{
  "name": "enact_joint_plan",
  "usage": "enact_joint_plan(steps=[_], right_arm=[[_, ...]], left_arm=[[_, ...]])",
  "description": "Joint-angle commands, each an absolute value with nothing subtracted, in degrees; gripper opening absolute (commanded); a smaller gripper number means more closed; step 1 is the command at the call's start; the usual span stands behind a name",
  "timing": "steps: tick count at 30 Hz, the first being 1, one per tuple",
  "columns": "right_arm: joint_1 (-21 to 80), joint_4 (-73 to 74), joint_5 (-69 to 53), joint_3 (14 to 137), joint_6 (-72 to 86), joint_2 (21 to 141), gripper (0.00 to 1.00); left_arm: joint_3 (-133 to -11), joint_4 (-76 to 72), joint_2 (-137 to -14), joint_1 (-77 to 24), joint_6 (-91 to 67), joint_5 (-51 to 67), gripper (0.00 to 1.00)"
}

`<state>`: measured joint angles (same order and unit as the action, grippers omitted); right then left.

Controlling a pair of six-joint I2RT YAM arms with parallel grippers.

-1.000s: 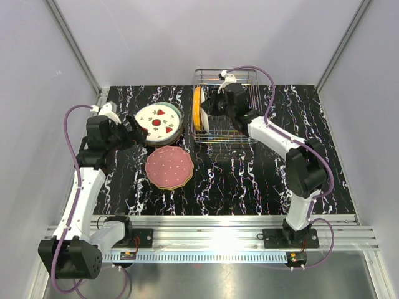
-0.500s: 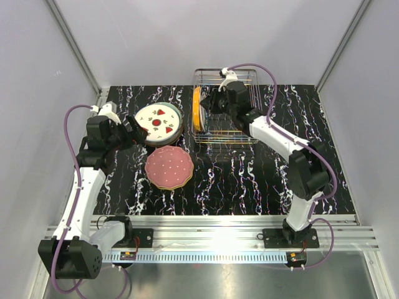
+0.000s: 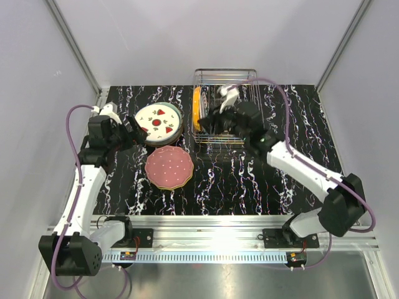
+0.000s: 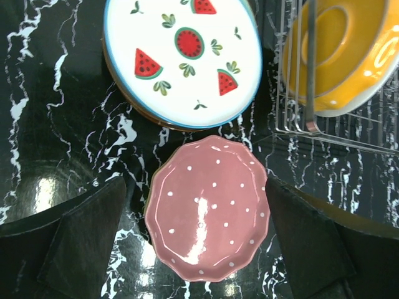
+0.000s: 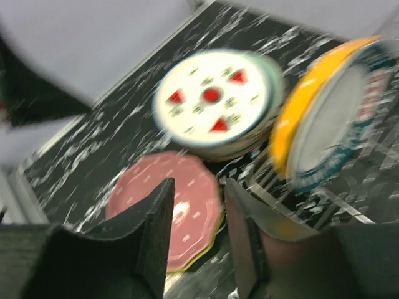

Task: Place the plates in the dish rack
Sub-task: Insert the plate into the dish rack, then grab a plate with the right arm

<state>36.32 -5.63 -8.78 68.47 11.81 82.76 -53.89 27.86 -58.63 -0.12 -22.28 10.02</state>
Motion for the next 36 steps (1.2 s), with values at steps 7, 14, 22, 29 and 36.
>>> enact_joint_plan(steps=[7,14,22,29,36], right_arm=[[54.6,-4.8,-5.9,62.0,0.5,84.6,0.40],[63.4,-1.8,-3.1,67.3,0.4,97.0,0.46],[68.5,1.8,1.2,73.9,-2.4,106.7,0.49],[68.9,3.1,2.2,78.6,-2.5,112.1,0.49],[69.6,5.6,6.3,83.6,-2.8,117.5,0.49]], left_arm=[[-55.1,29.8,-55.4,-0.1,-22.1,-4.4,0.99],[-55.1,30.3,-52.8,-0.1,-23.1,-9.7,0.99],[-55.3,30.9,-50.7,-0.1,-22.9,-11.8,0.99],[-54.8,30.1,-49.8,-0.1,-22.8,-8.9,0.98],[-55.6,31.1,-50.3,-0.1,-23.2,-8.9,0.99]])
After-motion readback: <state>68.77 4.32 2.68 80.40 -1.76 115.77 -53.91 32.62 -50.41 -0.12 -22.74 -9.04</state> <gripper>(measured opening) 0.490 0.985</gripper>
